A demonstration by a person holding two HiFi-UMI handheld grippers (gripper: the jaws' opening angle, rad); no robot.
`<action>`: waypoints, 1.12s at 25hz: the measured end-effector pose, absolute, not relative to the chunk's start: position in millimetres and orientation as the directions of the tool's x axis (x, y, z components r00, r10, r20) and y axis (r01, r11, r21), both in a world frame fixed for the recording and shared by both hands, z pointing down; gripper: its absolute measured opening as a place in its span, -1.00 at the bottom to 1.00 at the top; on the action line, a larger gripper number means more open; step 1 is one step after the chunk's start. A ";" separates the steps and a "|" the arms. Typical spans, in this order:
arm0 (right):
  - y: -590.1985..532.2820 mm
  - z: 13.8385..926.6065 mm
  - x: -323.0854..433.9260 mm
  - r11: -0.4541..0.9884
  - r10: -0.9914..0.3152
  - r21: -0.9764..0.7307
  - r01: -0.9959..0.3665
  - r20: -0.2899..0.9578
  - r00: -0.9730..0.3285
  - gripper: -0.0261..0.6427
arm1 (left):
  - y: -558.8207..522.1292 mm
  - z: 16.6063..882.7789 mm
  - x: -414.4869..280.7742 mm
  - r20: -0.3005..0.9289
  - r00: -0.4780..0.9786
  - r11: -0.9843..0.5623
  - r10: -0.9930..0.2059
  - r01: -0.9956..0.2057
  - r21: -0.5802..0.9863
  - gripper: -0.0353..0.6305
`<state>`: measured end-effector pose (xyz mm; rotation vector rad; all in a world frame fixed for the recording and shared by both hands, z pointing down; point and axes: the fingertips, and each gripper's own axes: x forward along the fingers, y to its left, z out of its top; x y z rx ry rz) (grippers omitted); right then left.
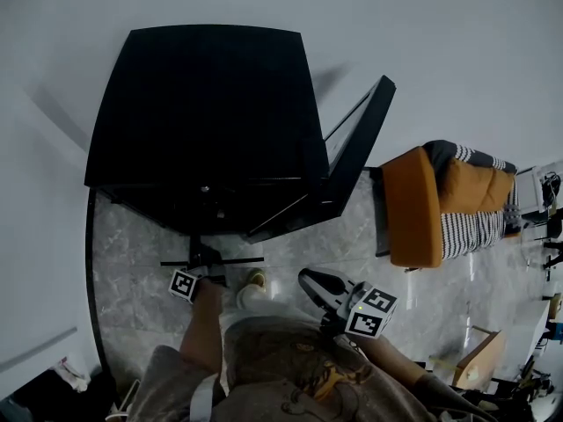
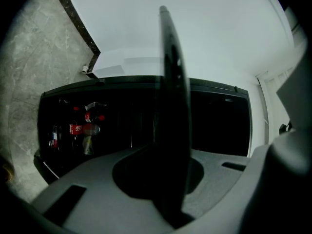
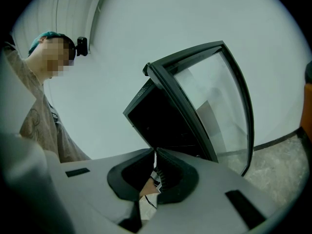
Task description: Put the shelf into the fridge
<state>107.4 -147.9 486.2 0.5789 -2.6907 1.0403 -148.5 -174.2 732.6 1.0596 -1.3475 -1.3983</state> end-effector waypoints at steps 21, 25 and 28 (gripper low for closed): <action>-143.9 491.7 108.1 0.662 -0.288 -0.610 -0.435 0.329 -0.899 -0.84 | -205.2 734.9 -157.3 -0.021 -0.248 -0.029 -0.969 0.029 0.999 -0.84; -141.4 493.8 107.0 0.663 -0.284 -0.610 -0.433 0.330 -0.900 -0.84 | -214.1 735.1 -158.5 -0.030 -0.250 -0.039 -0.968 0.030 0.999 -0.84; -140.2 493.9 106.1 0.665 -0.286 -0.609 -0.433 0.329 -0.900 -0.84 | -221.5 736.0 -162.2 -0.034 -0.251 -0.041 -0.968 0.023 0.999 -0.84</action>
